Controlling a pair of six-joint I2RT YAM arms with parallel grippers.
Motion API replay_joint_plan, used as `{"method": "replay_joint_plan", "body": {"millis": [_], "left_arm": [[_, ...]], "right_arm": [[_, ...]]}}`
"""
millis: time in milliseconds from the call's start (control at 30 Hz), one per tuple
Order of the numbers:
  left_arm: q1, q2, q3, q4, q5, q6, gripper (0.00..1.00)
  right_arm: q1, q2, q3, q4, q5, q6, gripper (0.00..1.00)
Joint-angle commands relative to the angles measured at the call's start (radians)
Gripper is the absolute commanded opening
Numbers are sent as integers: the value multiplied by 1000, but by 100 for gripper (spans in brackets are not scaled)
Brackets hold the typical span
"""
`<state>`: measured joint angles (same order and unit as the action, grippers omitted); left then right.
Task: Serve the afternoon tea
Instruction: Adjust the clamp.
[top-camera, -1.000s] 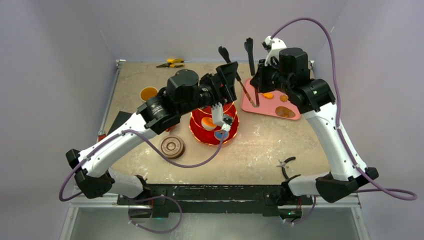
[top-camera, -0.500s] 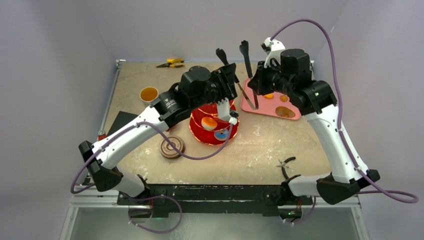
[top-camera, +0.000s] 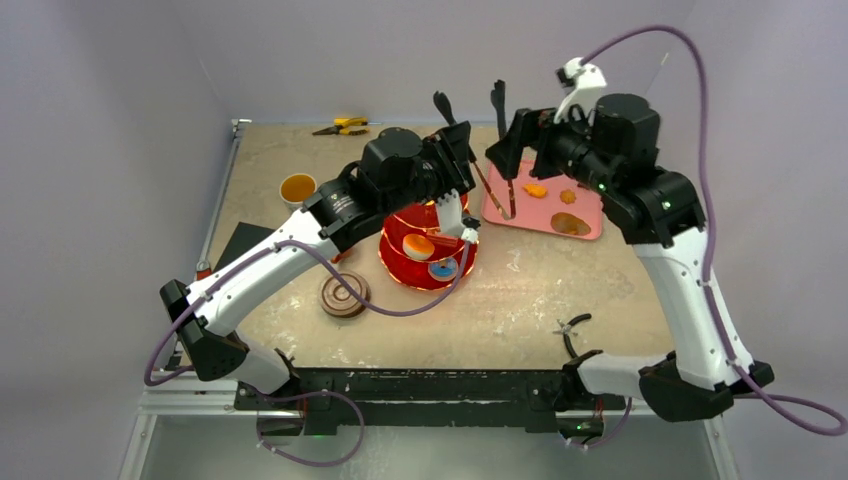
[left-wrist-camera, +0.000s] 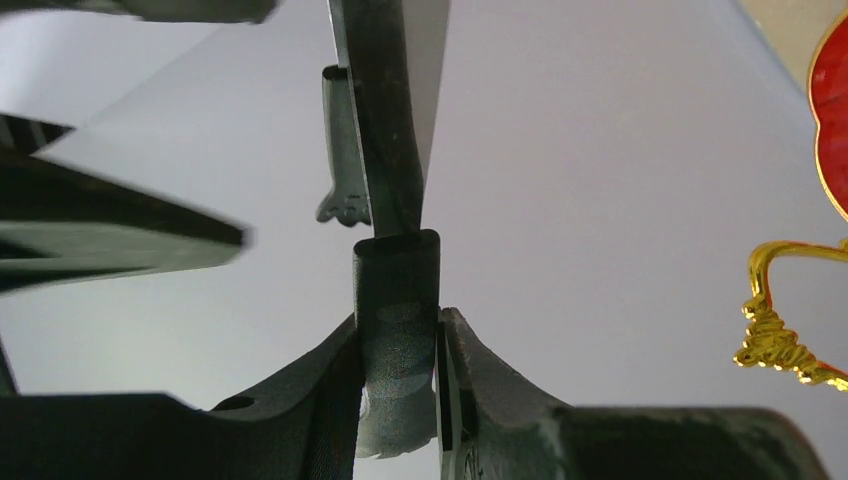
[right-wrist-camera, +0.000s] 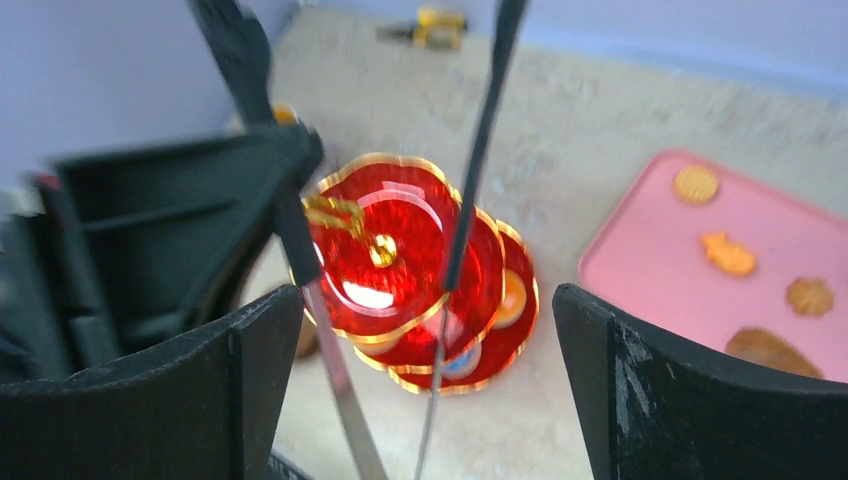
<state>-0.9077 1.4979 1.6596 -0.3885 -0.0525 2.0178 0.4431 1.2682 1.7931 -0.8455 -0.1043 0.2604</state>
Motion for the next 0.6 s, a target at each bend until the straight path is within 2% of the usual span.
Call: {"method": "replay_joint_plan", "body": {"millis": [0, 200, 300, 400, 567], "left_arm": [[6, -9, 69, 79, -5, -201, 14], [17, 2, 96, 163, -51, -539, 10], [23, 14, 124, 186, -89, -705, 7], [26, 31, 178, 167, -112, -931, 7], [59, 54, 315, 14, 33, -1270, 11]], "right_arm": [[0, -95, 112, 181, 136, 58, 99], [0, -218, 57, 392, 219, 137, 99], [0, -282, -28, 488, 227, 158, 99], [1, -319, -102, 552, 192, 158, 99], [0, -344, -210, 641, 46, 90, 99]]}}
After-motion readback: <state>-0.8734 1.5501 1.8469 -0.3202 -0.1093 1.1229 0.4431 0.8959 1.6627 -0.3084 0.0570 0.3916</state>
